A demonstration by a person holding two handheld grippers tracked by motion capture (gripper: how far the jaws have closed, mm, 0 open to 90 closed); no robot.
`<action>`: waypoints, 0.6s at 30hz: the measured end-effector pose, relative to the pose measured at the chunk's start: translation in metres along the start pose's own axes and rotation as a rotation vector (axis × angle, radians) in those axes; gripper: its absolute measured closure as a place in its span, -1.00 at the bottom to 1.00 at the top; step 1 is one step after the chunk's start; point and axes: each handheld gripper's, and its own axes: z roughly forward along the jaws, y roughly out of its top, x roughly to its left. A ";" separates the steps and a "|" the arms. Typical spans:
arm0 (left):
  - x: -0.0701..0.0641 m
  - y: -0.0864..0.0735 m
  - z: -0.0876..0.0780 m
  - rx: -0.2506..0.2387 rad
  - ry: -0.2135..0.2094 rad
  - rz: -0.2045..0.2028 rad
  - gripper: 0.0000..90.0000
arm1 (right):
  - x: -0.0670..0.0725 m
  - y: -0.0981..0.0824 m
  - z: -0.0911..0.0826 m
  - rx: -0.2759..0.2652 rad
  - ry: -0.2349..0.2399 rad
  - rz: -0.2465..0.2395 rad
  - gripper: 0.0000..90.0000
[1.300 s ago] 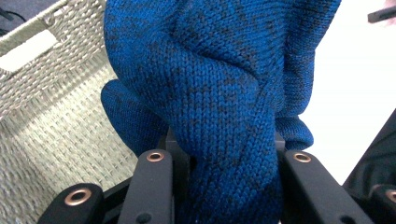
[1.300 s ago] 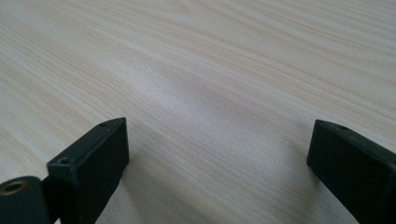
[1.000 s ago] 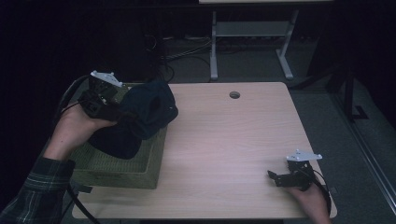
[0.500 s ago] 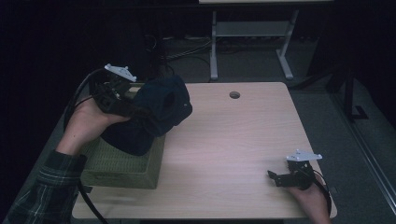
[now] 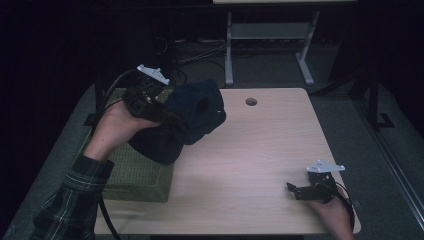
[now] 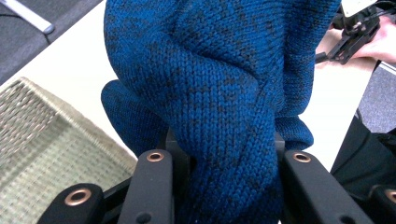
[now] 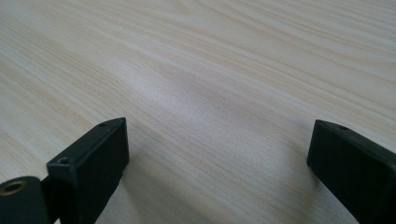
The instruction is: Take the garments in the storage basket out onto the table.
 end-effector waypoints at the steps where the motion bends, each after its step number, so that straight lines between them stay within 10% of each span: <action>1: -0.001 0.001 0.002 -0.004 -0.004 0.000 0.48 | 0.000 0.000 0.000 0.000 0.000 0.000 -0.88; 18: -0.028 0.032 0.051 -0.010 -0.084 0.039 0.48 | 0.000 0.000 0.000 0.001 -0.001 0.000 -0.88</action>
